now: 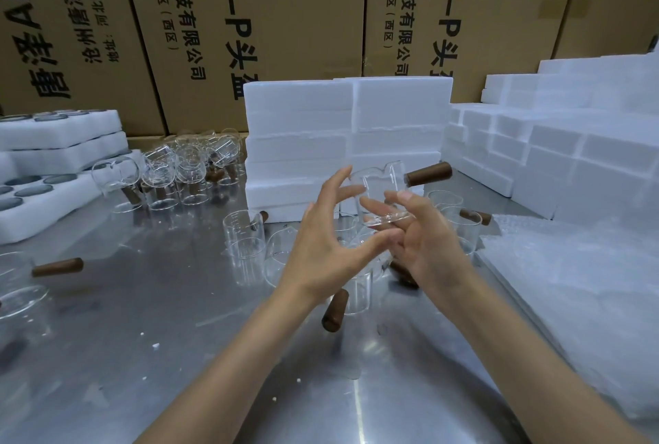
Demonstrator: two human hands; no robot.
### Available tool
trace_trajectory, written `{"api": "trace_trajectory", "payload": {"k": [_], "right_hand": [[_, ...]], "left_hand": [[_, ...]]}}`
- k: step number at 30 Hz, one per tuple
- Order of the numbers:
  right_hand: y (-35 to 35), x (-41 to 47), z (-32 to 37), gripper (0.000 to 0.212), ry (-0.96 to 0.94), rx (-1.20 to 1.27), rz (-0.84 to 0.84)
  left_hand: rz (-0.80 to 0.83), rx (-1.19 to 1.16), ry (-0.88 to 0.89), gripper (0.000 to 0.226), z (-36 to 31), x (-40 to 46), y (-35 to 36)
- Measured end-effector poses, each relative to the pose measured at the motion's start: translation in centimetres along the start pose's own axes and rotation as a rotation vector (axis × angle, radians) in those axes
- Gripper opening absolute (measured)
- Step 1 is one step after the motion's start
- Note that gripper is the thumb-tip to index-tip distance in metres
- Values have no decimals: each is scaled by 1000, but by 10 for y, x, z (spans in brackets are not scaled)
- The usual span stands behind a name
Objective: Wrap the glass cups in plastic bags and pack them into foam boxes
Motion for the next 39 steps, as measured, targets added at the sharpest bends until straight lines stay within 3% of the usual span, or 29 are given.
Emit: {"api": "trace_trajectory", "payload": {"k": [3, 6, 12, 15, 18, 20, 22, 25, 30, 34, 39], "right_hand": [[1, 0, 0, 56, 6, -52, 32], [-1, -1, 5, 45, -24, -158, 42], [-43, -3, 23, 36, -127, -111, -349], [-52, -2, 26, 33, -150, -65, -384], [-53, 0, 23, 27, -143, -71, -402], [-57, 0, 19, 27, -121, -54, -436], [-62, -1, 17, 29, -99, -38, -461], [-63, -1, 13, 33, -65, -27, -459], [-61, -1, 4, 52, -1, -13, -444], [-60, -5, -7, 35, 99, -98, -381], [-72, -19, -22, 28, 297, -383, -300]], "left_hand": [[-19, -48, -37, 91, 1, 0, -1], [-35, -39, -46, 86, 0, 0, -5], [20, -7, -25, 74, -11, -5, 1], [67, 11, -24, 73, -10, -5, 5], [171, 44, -34, 86, -1, -4, 14], [286, 132, -24, 102, 6, -5, 23], [381, 263, 6, 104, 12, -8, 30], [458, 430, 69, 87, 19, -11, 38], [450, 529, 116, 62, 28, -6, 35], [383, 627, 142, 60, 35, 0, 24], [307, 706, 143, 57, 41, 4, 16]]}}
Point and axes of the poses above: each hand's wrist, its own x-axis towards the middle knuckle, its own y-axis out of the palm, z = x × y, the point moved 9 cm from there along x, towards the middle knuckle, and after that the axes turned 4 degrees about x, right-handed, at the moved point
